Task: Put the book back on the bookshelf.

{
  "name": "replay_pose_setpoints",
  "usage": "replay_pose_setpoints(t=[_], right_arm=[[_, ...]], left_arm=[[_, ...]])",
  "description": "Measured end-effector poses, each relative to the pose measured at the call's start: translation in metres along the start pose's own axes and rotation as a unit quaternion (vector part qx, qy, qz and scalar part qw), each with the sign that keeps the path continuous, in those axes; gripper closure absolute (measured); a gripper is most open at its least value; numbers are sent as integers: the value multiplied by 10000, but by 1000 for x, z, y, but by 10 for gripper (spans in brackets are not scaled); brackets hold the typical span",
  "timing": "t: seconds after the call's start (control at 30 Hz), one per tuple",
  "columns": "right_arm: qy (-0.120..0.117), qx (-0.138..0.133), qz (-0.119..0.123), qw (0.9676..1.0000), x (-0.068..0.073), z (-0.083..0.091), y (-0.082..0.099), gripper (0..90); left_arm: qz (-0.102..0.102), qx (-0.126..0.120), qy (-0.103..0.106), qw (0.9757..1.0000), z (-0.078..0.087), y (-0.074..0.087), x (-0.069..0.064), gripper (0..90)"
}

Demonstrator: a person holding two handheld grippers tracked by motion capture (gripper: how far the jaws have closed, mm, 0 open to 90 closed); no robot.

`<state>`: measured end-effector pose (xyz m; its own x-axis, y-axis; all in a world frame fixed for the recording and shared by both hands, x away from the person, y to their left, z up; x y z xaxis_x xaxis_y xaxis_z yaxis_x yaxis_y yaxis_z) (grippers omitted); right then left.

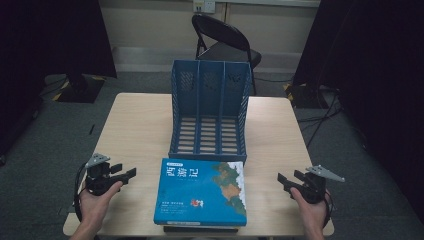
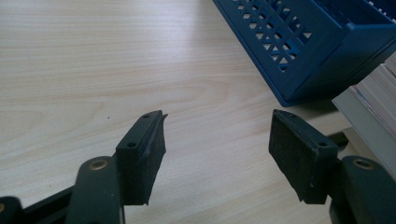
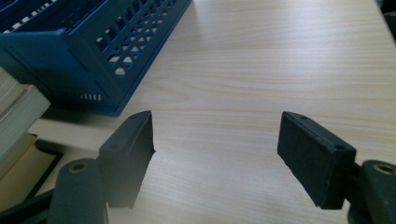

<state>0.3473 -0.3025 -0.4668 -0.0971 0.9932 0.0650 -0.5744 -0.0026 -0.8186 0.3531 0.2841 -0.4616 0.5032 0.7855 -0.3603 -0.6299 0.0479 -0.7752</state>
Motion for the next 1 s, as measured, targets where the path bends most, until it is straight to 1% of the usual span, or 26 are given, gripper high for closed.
replay_pose_setpoints(t=[0.03, 0.1, 0.13, 0.17, 0.2, 0.23, 0.3, 0.4, 0.47, 0.5, 0.53, 0.57, 0.63, 0.7, 0.73, 0.77, 0.83, 0.9, 0.93, 1.0], right_arm=[[-46, 20, 14, 10000, 0, 0, 0, 274], [-60, 53, 53, 10000, 1, 0, 1, 294], [-111, 88, 30, 9999, 2, -1, 1, 330], [-88, 123, 19, 9999, 2, -2, 2, 365], [-114, 170, 58, 9998, 2, -4, 3, 375], [-136, 221, 80, 9996, 2, -6, 4, 376], [-173, 280, 122, 9994, 2, -9, 4, 407], [-235, 239, 176, 9993, 4, -9, 2, 419], [-364, 249, 163, 9989, 8, -7, 1, 441], [-548, 262, 198, 9980, 11, -5, 0, 459], [-673, 219, 257, 9972, 15, -3, -2, 464], [-699, 170, 281, 9970, 19, 1, -4, 464], [-768, 92, 363, 9963, 27, 6, -7, 465], [-835, 38, 449, 9955, 35, 10, -10, 474], [-889, 5, 495, 9948, 38, 12, -12, 477], [-952, -32, 538, 9940, 41, 13, -15, 475], [-1104, -84, 699, 9914, 49, 14, -21, 469], [-1222, -161, 752, 9895, 55, 16, -27, 469], [-1256, -198, 815, 9885, 59, 17, -31, 469], [-1388, -303, 941, 9854, 67, 19, -39, 472]], left_arm=[[-10, -8, -5, 10000, 0, 0, 0, 360], [3, -16, -4, 10000, 0, 0, -1, 362], [-16, 26, -33, 10000, -2, 0, -1, 363], [-55, 97, -77, 9999, -3, 0, -2, 363], [-96, 144, -61, 9998, -5, 0, -2, 362], [-89, 160, -5, 9998, -6, 0, -3, 362], [-116, 212, -7, 9997, -8, 0, -4, 362], [-84, 213, 87, 9997, -9, 0, -9, 363], [-110, 220, 142, 9996, -8, 0, -12, 363], [-113, 167, 192, 9996, -8, 0, -15, 378], [-126, 190, 241, 9995, -6, 1, -17, 402], [-102, 136, 236, 9996, -6, 1, -20, 406], [-110, 100, 421, 9990, -4, 2, -25, 407], [-162, 90, 483, 9987, -2, 3, -31, 423], [-223, 133, 578, 9980, -2, 2, -33, 428], [-288, 158, 610, 9976, -1, 1, -37, 442], [-445, 221, 672, 9965, -3, 0, -45, 443], [-471, 221, 803, 9954, -4, -2, -50, 450], [-534, 251, 834, 9948, -5, -3, -53, 459], [-560, 266, 937, 9937, -7, -6, -60, 461]])
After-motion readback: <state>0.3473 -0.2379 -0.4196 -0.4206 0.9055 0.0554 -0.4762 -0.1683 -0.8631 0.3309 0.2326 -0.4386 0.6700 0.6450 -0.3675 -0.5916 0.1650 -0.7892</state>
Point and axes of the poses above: each handheld gripper's, and its own axes: z roughly backward along the jaws, y roughly out of its underside, x roughly to its left, the point moved 2 cm from there along -z, roughly forward along the jaws, and after that the axes turned 13 degrees about y, right-handed, at the moved point
